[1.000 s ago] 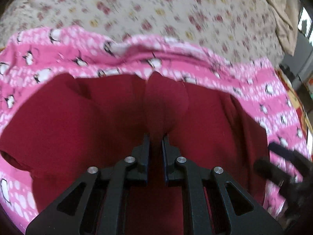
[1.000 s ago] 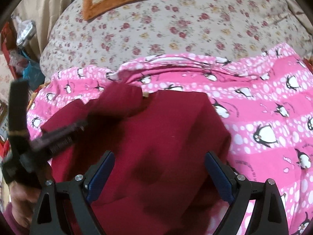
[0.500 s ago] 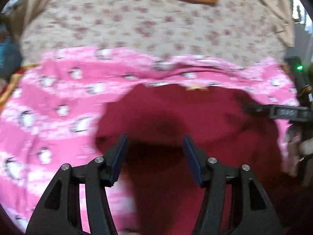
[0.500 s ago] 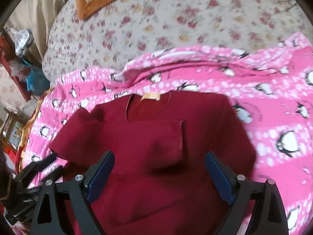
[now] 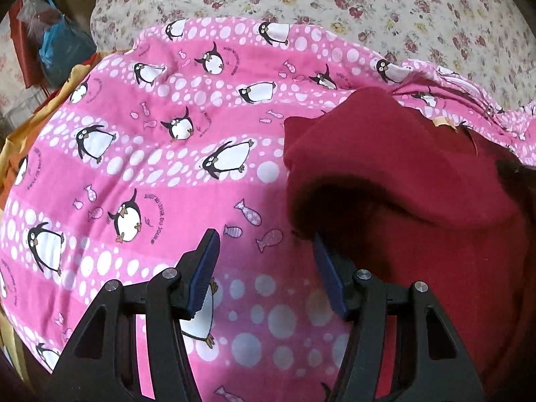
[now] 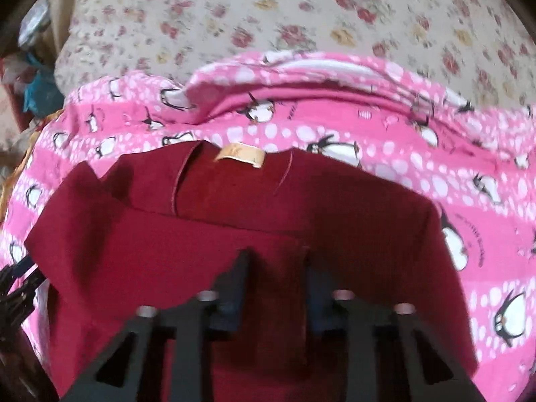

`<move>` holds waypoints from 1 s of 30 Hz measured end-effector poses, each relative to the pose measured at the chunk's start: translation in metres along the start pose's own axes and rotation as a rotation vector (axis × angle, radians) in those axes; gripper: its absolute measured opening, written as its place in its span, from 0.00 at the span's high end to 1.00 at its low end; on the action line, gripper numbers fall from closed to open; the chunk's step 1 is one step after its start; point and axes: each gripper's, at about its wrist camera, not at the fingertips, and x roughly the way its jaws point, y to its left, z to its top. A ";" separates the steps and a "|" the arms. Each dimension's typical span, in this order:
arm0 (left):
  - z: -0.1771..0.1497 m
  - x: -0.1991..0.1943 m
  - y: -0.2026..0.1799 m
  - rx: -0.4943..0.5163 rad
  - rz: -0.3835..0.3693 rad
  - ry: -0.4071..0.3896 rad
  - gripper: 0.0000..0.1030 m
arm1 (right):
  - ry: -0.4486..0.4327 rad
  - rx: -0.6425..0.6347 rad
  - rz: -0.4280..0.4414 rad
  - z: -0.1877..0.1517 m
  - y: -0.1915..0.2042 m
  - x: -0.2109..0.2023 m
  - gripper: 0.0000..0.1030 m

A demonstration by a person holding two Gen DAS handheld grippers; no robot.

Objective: Fold small clothes
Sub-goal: 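Grasp the sweatshirt side with the right gripper and fold it inward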

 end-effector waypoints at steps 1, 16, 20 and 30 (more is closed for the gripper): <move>0.001 -0.002 0.000 -0.004 -0.002 -0.004 0.44 | -0.030 -0.019 0.018 0.001 -0.001 -0.012 0.95; 0.022 -0.022 -0.007 -0.116 -0.100 -0.053 0.44 | -0.016 0.079 -0.114 0.002 -0.058 -0.026 0.95; 0.034 -0.011 -0.026 -0.078 -0.099 -0.046 0.44 | -0.052 0.151 -0.062 0.001 -0.062 -0.041 0.94; 0.027 0.028 -0.024 -0.095 -0.058 0.015 0.29 | 0.003 0.107 -0.115 -0.002 -0.067 -0.005 0.93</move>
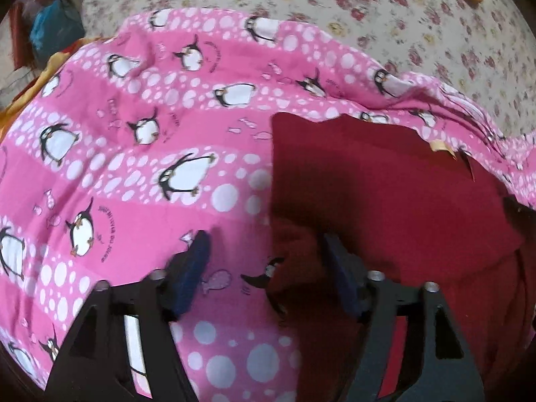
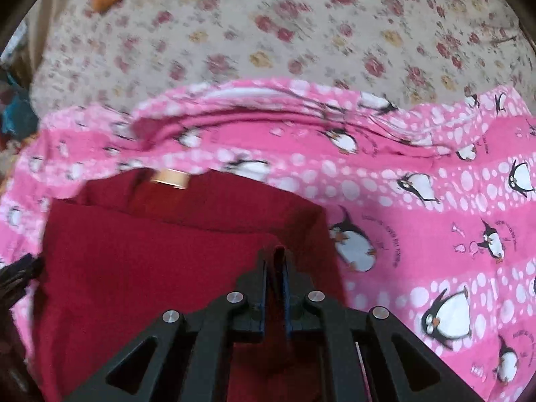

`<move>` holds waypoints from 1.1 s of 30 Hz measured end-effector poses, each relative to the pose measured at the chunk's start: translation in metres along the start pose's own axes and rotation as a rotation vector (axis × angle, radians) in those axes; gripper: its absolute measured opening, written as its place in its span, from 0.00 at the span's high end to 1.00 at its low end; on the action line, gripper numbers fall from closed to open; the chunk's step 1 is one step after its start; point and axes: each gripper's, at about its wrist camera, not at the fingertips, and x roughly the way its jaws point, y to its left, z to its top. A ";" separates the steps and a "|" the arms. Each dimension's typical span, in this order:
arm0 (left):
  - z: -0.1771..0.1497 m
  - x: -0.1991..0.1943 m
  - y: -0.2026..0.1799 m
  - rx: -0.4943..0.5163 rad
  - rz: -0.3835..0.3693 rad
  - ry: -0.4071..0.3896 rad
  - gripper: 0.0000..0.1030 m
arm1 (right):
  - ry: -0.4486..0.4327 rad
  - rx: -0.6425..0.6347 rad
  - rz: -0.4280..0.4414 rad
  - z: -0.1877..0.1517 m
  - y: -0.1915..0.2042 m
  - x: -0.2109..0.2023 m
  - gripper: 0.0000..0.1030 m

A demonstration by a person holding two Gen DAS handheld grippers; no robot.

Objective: Fold small clothes
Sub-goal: 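Grasp the sweatshirt side with the right gripper and fold it inward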

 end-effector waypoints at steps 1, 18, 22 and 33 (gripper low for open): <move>-0.001 0.000 0.002 -0.009 -0.009 0.000 0.29 | 0.002 0.009 0.010 0.001 -0.003 0.002 0.93; -0.004 -0.003 0.000 -0.002 0.006 -0.018 0.29 | -0.036 -0.079 0.124 -0.019 0.042 -0.048 0.87; -0.005 -0.002 0.001 -0.005 -0.002 -0.020 0.29 | 0.033 -0.096 0.080 -0.027 0.049 -0.017 0.87; -0.012 -0.023 0.019 -0.090 -0.109 0.002 0.29 | -0.010 -0.071 0.112 -0.035 0.035 -0.051 0.87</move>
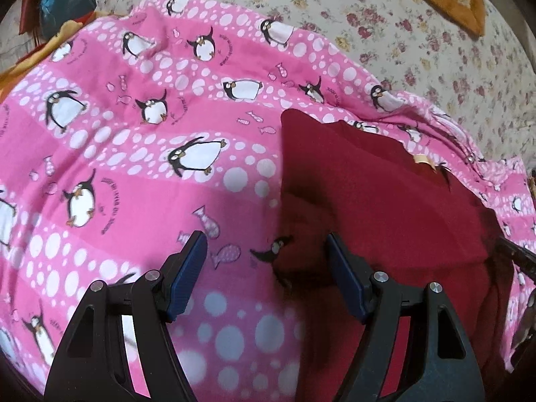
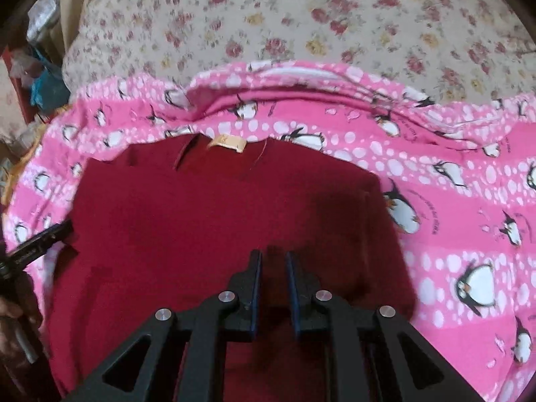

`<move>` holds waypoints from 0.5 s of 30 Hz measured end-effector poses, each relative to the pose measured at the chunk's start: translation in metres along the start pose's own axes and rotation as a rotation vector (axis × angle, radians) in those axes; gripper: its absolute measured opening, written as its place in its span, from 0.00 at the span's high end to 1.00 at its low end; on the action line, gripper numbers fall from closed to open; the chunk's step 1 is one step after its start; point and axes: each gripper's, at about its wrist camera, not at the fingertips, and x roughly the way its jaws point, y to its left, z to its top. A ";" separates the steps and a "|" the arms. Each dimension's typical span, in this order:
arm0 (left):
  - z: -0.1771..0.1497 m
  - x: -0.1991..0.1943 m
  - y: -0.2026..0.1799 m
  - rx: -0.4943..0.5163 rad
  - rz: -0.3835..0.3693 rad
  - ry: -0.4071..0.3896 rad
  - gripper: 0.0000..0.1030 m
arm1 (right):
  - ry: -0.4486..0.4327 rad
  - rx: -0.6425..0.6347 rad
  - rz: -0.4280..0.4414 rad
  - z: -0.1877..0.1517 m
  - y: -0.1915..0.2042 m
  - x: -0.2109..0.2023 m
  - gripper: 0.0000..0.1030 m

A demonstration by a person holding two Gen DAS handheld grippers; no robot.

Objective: Fold small clothes
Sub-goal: 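Grasp the sweatshirt side with the right gripper and fold it inward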

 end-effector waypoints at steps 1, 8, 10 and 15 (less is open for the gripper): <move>-0.002 -0.005 -0.001 0.009 0.002 -0.004 0.29 | -0.009 0.007 0.003 -0.004 -0.003 -0.009 0.87; -0.018 -0.035 -0.013 0.047 -0.016 -0.028 0.29 | -0.008 0.070 0.057 -0.041 -0.022 -0.054 0.83; -0.023 -0.040 -0.018 0.053 -0.022 -0.026 0.29 | 0.004 0.072 0.067 -0.052 -0.020 -0.060 0.79; -0.039 -0.056 -0.040 0.114 -0.048 -0.023 0.29 | 0.018 0.058 0.120 -0.077 -0.004 -0.071 0.79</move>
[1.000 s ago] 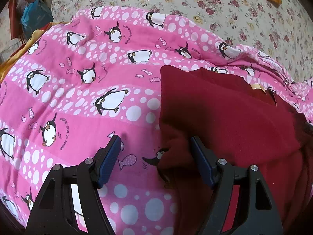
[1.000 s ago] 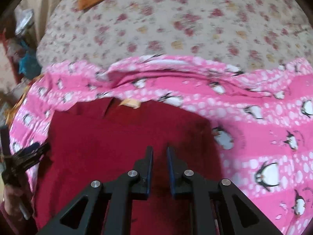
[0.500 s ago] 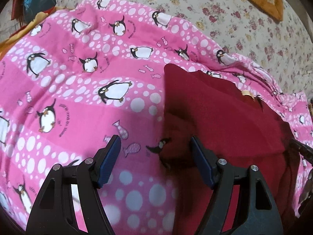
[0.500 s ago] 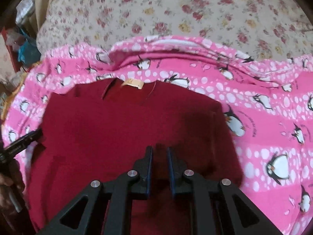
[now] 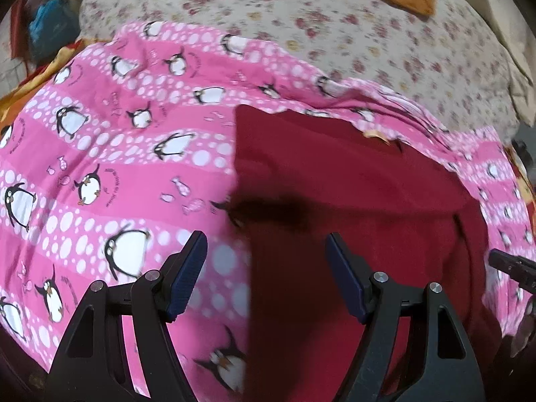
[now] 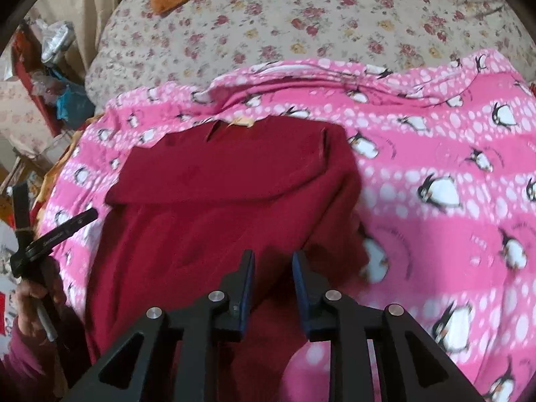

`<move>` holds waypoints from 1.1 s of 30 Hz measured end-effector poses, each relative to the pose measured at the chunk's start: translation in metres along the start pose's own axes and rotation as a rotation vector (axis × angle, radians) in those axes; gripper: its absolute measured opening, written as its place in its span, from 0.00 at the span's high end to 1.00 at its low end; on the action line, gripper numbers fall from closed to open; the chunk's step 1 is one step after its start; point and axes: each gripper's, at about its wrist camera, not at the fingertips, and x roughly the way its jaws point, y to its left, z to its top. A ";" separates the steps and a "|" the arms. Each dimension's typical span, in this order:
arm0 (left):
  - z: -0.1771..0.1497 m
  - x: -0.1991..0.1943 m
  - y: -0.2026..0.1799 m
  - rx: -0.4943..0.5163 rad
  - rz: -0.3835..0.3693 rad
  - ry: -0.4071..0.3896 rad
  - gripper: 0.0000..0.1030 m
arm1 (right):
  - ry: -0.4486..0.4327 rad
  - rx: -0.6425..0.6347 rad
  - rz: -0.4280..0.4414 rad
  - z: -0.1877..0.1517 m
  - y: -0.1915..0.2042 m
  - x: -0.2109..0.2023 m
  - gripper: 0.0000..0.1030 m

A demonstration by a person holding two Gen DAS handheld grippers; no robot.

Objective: Fold small clothes
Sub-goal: 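Grasp the sweatshirt side with the right gripper and fold it inward, then open the right gripper and release the folded side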

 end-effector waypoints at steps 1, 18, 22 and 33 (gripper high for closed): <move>-0.002 -0.002 -0.004 0.015 -0.001 -0.002 0.29 | 0.006 -0.008 0.012 -0.004 0.005 0.000 0.79; -0.045 -0.047 -0.057 0.190 -0.114 0.007 0.29 | 0.067 -0.135 0.042 -0.028 0.057 0.011 0.73; -0.058 -0.055 -0.059 0.201 -0.150 0.032 0.29 | 0.122 -0.183 0.102 -0.051 0.065 0.001 0.73; -0.062 -0.066 -0.031 0.101 -0.240 0.091 0.29 | 0.303 -0.293 0.289 -0.092 0.106 0.038 0.72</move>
